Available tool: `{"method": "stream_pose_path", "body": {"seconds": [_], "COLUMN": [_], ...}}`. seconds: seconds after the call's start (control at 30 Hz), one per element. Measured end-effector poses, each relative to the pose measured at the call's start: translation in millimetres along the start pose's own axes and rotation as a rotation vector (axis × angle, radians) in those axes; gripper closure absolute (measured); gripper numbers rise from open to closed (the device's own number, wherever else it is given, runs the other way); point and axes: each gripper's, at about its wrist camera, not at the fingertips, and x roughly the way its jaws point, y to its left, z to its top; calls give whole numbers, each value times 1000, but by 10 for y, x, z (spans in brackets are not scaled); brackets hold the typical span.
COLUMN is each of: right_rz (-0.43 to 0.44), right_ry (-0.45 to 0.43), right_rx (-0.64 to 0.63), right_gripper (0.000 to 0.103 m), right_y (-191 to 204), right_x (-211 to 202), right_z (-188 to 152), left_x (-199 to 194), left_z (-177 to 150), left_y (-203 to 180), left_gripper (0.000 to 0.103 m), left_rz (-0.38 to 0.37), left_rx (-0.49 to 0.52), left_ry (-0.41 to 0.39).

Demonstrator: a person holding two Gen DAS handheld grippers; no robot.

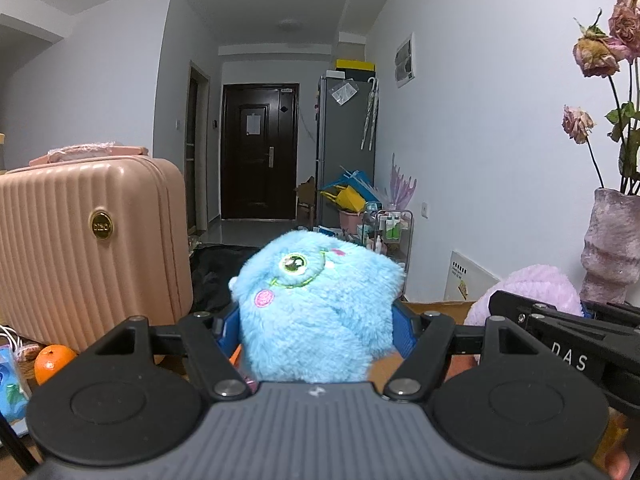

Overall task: Organize soft objects
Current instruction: 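Carry the blue plush and lilac cloth in both grippers over the red box, then open both grippers to drop the plush and cloth into the box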

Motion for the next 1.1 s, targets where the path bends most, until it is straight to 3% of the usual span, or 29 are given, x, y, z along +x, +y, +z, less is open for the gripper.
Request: {"method": "stream_pose_path", "body": {"seconds": [0.47, 0.57, 0.6, 0.67, 0.73, 0.8, 0.93, 1.1], "right_rz": [-12, -26, -38, -47, -61, -66, -61, -66], "right_ry": [40, 59, 63, 60, 65, 66, 67, 76], "right_rx": [28, 34, 39, 48, 50, 71, 108, 107], "right_gripper": [69, 54, 44, 37, 17, 9, 0, 0], "right_y": [-78, -99, -111, -136, -157, -200, -259, -267], "right_x": [224, 263, 271, 263, 255, 236, 201, 225], "right_z": [53, 59, 59, 66, 81, 91, 104, 97], "left_x": [191, 228, 252, 292, 302, 285, 240, 247], "left_z": [-102, -117, -108, -101, -102, -95, -89, -75], "left_y": [-40, -33, -22, 11, 51, 63, 82, 96], "left_gripper": [32, 28, 26, 18, 11, 0, 0, 0], "left_rz": [-8, -5, -6, 0, 7, 27, 41, 45], "left_rx": [20, 15, 9, -10, -30, -29, -27, -24], "left_ry": [46, 64, 72, 93, 99, 89, 74, 78]}}
